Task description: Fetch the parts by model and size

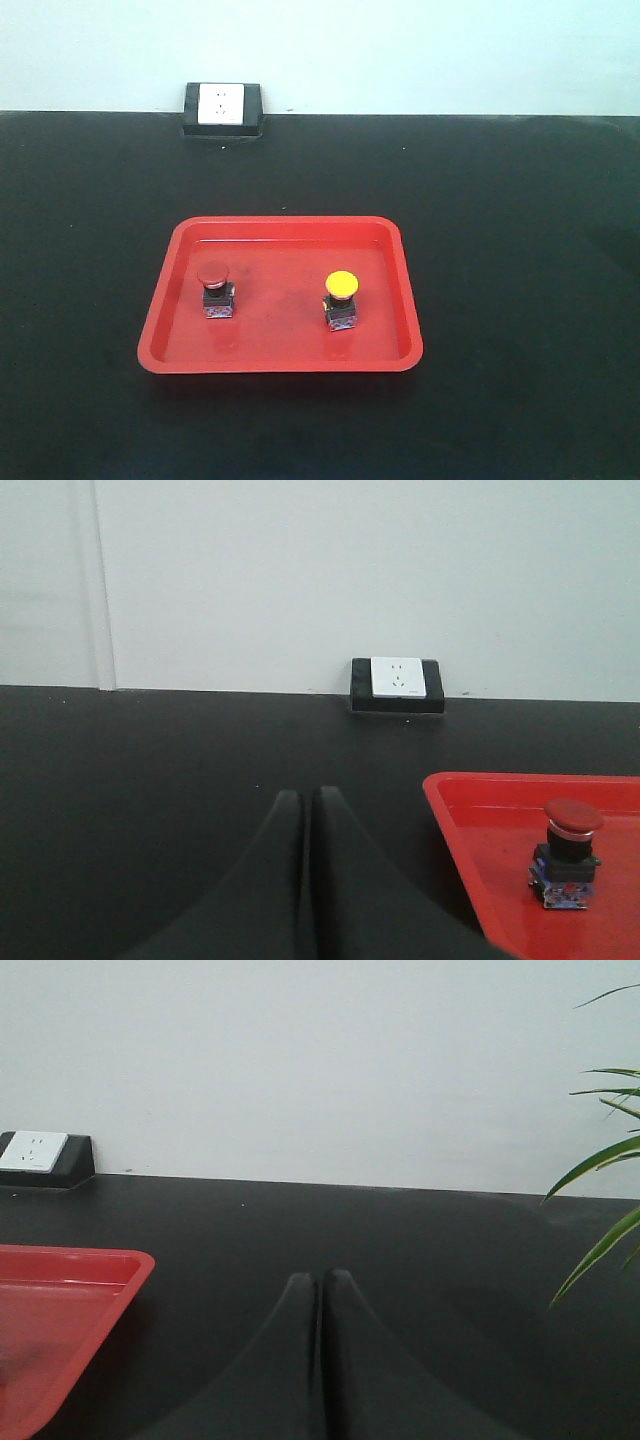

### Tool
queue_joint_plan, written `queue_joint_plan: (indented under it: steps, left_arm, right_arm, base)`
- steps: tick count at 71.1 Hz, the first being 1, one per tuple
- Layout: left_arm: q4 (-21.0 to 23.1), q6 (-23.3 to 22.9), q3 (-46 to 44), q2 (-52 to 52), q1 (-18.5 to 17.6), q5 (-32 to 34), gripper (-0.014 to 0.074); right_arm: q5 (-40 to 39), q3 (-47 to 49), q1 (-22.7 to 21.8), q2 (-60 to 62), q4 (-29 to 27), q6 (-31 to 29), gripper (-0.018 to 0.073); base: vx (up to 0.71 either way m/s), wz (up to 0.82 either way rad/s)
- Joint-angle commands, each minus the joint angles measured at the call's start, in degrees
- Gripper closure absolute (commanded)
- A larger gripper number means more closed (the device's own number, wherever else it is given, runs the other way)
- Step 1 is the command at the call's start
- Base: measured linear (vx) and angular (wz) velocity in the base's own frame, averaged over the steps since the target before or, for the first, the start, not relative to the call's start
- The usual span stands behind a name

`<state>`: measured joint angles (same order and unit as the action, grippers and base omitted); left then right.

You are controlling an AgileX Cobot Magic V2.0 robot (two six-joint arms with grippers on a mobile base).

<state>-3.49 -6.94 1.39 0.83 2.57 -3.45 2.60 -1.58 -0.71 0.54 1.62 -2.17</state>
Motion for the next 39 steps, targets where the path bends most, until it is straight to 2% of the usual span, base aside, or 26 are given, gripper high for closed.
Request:
queue_joint_plan:
  steps: [1, 39]
  left_arm:
    - [0.05, -0.52, 0.12, 0.80, -0.15, 3.79, 0.0603]
    - [0.05, -0.52, 0.12, 0.80, -0.15, 3.79, 0.0603]
  right_arm:
    - [-4.53, -0.47, 0.02, 0.66, 0.72, -0.05, 0.0569]
    - [-4.53, -0.47, 0.02, 0.66, 0.72, -0.05, 0.0569]
  base:
    - [0.00, 0.00]
    - [0.00, 0.00]
